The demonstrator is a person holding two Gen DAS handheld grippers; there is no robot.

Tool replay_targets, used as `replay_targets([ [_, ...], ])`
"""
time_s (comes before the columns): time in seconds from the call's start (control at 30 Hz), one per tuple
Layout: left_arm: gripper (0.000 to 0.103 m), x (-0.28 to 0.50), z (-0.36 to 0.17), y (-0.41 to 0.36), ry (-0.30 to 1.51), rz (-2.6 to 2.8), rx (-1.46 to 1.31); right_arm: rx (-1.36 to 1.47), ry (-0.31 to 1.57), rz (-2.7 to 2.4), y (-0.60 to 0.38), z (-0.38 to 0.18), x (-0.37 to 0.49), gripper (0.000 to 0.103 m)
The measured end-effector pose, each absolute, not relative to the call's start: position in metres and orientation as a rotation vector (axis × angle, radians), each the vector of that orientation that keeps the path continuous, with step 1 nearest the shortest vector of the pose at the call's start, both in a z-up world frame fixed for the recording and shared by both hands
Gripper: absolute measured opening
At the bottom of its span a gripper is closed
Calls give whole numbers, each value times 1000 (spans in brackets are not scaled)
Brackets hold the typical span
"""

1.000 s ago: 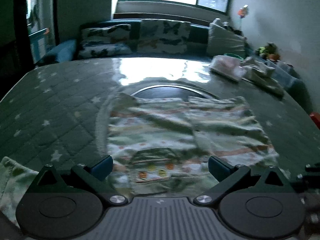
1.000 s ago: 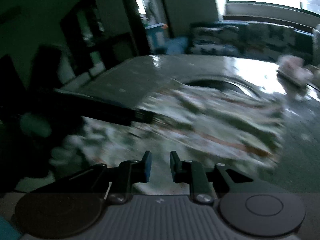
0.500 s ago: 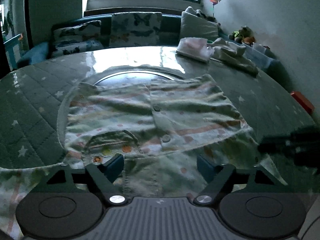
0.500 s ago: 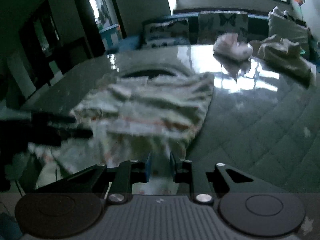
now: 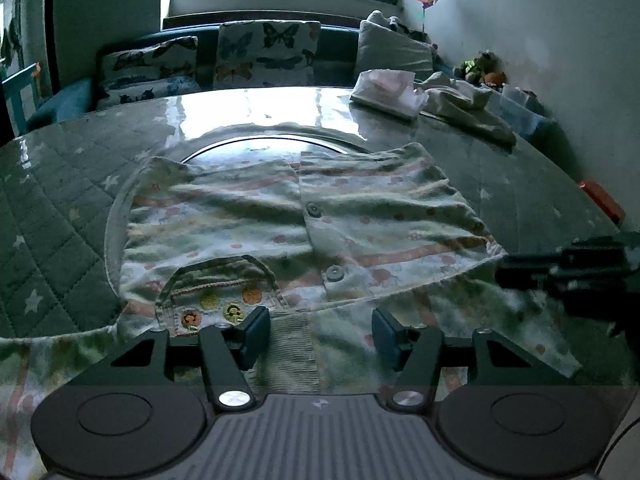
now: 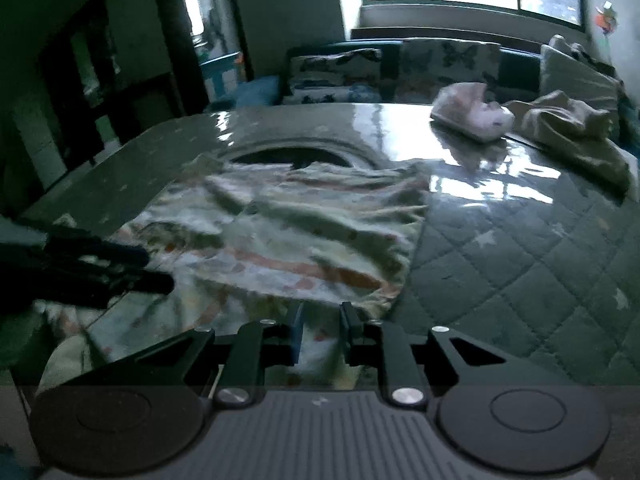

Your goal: Fold clothes

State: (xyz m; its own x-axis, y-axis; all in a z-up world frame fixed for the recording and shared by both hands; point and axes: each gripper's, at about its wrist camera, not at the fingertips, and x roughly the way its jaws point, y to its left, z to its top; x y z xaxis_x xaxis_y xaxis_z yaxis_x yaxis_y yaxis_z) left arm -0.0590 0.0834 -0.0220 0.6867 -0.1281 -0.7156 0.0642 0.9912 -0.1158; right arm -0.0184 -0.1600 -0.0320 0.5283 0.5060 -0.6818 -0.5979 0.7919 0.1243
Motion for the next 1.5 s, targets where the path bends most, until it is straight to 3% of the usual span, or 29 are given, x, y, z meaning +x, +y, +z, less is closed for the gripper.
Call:
replay_targets([
  [0.1, 60, -63, -19, 83, 801, -102, -72, -162, 772, 665, -159, -37, -21, 20],
  [0.23, 61, -74, -12, 83, 789, -122, -45, -164, 770, 685, -164, -27, -31, 35],
  [0.43, 61, -93, -15, 83, 810, -149, -13, -226, 784, 748, -173, -19, -62, 44],
  [0.83, 65, -115, -15, 113, 801, -29, -71, -301, 747, 823, -153, -10, -70, 50],
  [1.2, 66, -150, -11, 199, 779, 307, -197, -350, 688, 1033, -71, -10, -68, 50],
  [1.5, 66, -182, -14, 273, 737, 596, -296, -395, 743, 1072, -42, -32, -69, 50],
])
